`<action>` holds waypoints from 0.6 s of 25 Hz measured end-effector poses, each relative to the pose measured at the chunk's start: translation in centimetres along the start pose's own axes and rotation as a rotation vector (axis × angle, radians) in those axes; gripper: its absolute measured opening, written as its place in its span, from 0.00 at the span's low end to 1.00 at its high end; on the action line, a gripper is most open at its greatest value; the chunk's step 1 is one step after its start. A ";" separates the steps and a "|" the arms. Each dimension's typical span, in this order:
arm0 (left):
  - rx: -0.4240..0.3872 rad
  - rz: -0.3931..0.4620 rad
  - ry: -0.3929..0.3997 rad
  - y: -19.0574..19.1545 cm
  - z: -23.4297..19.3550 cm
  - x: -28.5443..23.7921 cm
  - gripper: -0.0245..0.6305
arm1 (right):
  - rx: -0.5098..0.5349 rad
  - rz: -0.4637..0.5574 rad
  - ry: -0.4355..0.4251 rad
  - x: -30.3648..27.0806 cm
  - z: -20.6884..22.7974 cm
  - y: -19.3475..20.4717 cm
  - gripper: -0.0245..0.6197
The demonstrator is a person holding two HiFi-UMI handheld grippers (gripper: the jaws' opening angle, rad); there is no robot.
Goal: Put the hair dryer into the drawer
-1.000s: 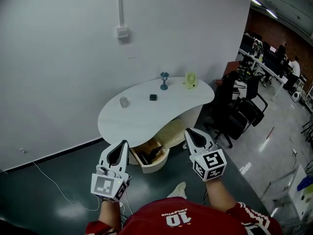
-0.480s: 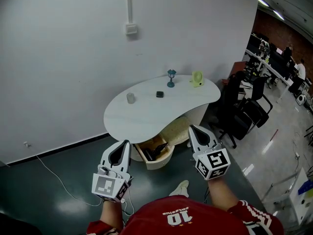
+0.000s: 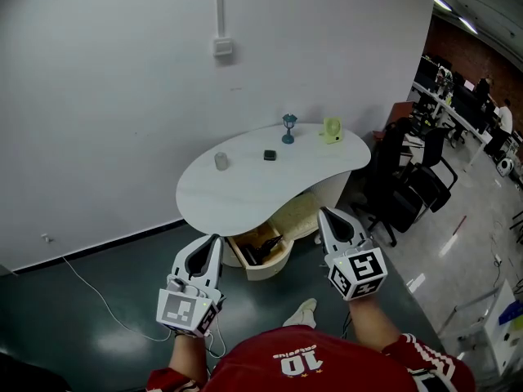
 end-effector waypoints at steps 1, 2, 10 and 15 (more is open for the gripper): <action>-0.001 0.004 0.001 0.0 0.0 0.1 0.04 | -0.001 -0.002 0.002 0.0 0.0 0.1 0.05; -0.001 0.010 0.000 0.1 0.0 0.1 0.04 | -0.001 -0.005 0.005 0.1 -0.1 0.3 0.05; -0.001 0.005 -0.006 0.3 0.0 1.0 0.04 | -0.004 -0.028 0.019 0.6 -0.4 0.9 0.05; 0.007 -0.003 -0.013 0.8 0.0 1.7 0.04 | 0.005 -0.024 0.013 0.7 -0.9 1.2 0.04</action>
Point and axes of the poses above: the fingertips, and each gripper's own axes: x backward along the fingers, z to its right, y out of its underside, the point moved 8 cm from there along x, backward along the fingers, and after that the axes turned 15 degrees about -x, right-handed, at the moved point
